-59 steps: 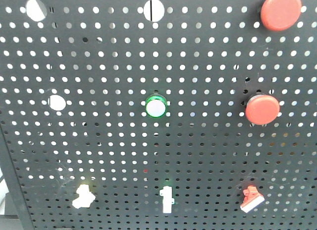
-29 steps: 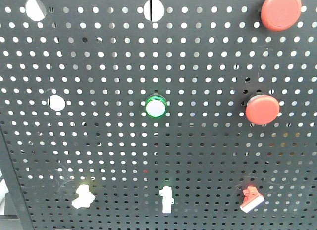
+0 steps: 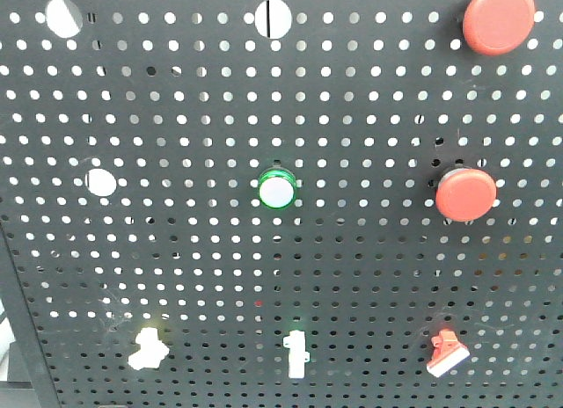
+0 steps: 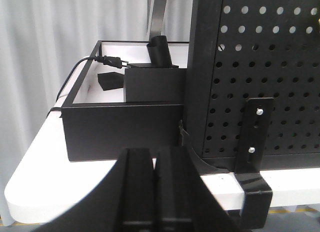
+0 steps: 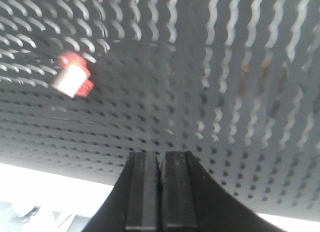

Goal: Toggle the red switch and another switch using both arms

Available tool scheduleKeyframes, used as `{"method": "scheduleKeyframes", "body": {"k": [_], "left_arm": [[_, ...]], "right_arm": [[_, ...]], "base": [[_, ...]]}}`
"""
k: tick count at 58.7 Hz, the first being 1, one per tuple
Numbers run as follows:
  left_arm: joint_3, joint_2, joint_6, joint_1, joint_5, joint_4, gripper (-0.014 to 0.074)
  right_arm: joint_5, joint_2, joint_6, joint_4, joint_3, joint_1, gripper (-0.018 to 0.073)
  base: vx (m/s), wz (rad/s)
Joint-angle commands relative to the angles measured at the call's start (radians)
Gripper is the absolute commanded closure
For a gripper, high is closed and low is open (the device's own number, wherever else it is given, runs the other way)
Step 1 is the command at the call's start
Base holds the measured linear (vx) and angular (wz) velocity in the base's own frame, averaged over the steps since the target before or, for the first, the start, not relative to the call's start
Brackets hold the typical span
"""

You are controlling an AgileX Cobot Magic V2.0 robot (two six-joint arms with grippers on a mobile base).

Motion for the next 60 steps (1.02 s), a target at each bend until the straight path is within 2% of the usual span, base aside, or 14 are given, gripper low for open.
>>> {"method": "scheduleKeyframes", "body": {"k": [1,6,10,12,16,60], "left_arm": [[0.019,-0.017,-0.004,-0.001,-0.073,-0.002,0.0594],[0.019,-0.017,-0.004,-0.001,-0.073,-0.002,0.0594],[0.019,-0.017,-0.004,-0.001,-0.073,-0.002,0.0594],[0.019,-0.017,-0.004,-0.001,-0.073,-0.002,0.0594],[0.019,-0.018,-0.004,-0.001,-0.073,-0.002,0.0594],[0.019,-0.019,-0.004,-0.001,-0.074,-0.002,0.0594]], "right_arm": [[-0.265,-0.005,-0.042,0.080,0.113,-0.139,0.0566],[-0.379,-0.051,-0.040,0.089,0.233,-0.250,0.0566],[-0.444,-0.107,-0.029,0.087,0.310,-0.295,0.0566],[-0.380,-0.144,-0.028,0.088,0.307,-0.308,0.0566],[-0.334,-0.205,-0.032,0.068,0.305,-0.315,0.0566],[-0.331,-0.198,-0.029,0.066,0.306,-0.314,0.0566]], "base": [[0.00,0.00],[0.00,0.00],[0.00,0.00],[0.00,0.00],[0.00,0.00],[0.00,0.00]]}}
